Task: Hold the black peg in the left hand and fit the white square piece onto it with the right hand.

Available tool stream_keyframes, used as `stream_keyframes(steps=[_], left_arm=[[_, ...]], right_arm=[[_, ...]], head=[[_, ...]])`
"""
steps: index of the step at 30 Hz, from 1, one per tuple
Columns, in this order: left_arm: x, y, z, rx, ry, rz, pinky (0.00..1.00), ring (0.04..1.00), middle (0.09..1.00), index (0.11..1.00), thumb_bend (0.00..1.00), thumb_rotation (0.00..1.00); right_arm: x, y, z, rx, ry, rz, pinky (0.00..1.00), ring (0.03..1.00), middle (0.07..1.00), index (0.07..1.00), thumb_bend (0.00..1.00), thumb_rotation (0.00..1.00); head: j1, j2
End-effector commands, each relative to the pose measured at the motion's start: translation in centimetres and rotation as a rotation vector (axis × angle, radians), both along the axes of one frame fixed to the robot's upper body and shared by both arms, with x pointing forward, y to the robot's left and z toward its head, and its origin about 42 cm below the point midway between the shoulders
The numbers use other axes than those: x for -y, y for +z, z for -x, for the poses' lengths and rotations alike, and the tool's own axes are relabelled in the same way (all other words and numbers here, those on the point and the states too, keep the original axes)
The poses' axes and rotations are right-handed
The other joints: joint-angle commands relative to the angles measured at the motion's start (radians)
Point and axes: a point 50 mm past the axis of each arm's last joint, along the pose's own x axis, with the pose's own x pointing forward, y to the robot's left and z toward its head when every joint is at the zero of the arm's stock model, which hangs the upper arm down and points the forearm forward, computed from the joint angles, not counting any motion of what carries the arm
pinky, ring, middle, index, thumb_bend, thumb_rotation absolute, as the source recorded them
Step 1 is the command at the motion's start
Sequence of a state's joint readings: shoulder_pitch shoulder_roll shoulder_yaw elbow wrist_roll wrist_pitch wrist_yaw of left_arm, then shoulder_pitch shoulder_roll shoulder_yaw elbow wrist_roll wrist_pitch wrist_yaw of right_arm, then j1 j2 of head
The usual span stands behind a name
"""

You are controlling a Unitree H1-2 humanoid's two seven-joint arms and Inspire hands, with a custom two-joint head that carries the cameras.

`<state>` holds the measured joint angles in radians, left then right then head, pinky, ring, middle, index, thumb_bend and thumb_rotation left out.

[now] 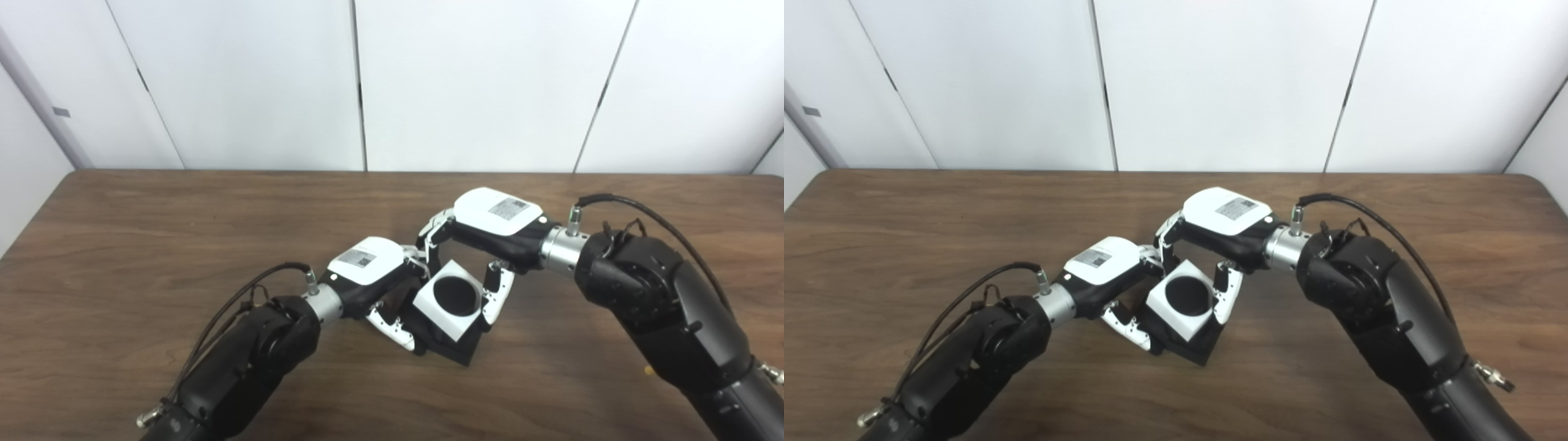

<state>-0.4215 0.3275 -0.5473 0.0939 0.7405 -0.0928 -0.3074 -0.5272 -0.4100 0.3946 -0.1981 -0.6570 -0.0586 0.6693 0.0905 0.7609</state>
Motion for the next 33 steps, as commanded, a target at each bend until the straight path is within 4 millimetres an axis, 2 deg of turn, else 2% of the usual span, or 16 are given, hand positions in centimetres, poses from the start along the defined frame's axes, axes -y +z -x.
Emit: stream_keyframes(steps=[1, 3, 4, 6, 9, 20, 27, 33], left_arm=[[0.0, -1.6, 0.8, -0.051, -0.018, -0.074, 0.86, 0.913, 0.891, 0.486, 0.52, 0.07], [0.0, -1.5, 0.8, -0.053, -0.019, -0.071, 0.86, 0.912, 0.89, 0.486, 0.52, 0.07], [0.0, -1.4, 0.8, -0.053, -0.019, -0.071, 0.86, 0.912, 0.891, 0.486, 0.52, 0.07], [0.0, -1.3, 0.8, -0.055, -0.017, -0.073, 0.87, 0.912, 0.893, 0.486, 0.52, 0.07], [-0.1, -1.3, 0.7, -0.055, -0.016, -0.07, 0.87, 0.91, 0.894, 0.486, 0.52, 0.07], [-0.5, -1.3, 0.5, -0.043, -0.013, -0.077, 0.85, 0.899, 0.881, 0.486, 0.52, 0.07], [-0.9, -1.1, 0.5, -0.039, -0.01, -0.09, 0.85, 0.899, 0.881, 0.487, 0.52, 0.07], [-1.2, -1.1, 0.5, -0.034, -0.008, -0.086, 0.83, 0.891, 0.876, 0.487, 0.52, 0.07]], right_arm=[[-1.0, 1.2, -0.7, 0.047, 0.02, 0.011, 0.81, 0.828, 0.773, 0.481, 0.52, 0.14], [-1.0, 1.2, -0.8, 0.004, 0.017, 0.073, 0.84, 0.844, 0.791, 0.49, 0.52, 0.14], [-0.9, 1.2, -0.9, -0.015, 0.015, 0.098, 0.84, 0.852, 0.807, 0.614, 0.68, 0.21], [-0.7, 1.3, -0.9, -0.042, 0.006, 0.13, 0.83, 0.864, 0.833, 0.767, 0.88, 0.32], [-0.3, 1.6, -1.0, -0.065, -0.007, 0.141, 0.83, 0.875, 0.856, 0.852, 0.99, 0.4], [0.9, 2.5, -1.1, -0.049, -0.047, 0.142, 0.83, 0.88, 0.876, 0.849, 0.97, 0.34], [3.8, 3.6, -1.3, -0.016, -0.125, 0.088, 0.82, 0.869, 0.867, 0.792, 0.85, 0.22], [6.5, 4.1, -1.7, 0.019, -0.211, -0.012, 0.67, 0.798, 0.807, 0.708, 0.8, 0.14]], head=[[0.0, 0.001], [0.0, 0.005], [0.0, 0.005], [-0.002, 0.006], [-0.003, 0.007], [-0.014, 0.002], [-0.026, 0.0], [-0.034, -0.003]])
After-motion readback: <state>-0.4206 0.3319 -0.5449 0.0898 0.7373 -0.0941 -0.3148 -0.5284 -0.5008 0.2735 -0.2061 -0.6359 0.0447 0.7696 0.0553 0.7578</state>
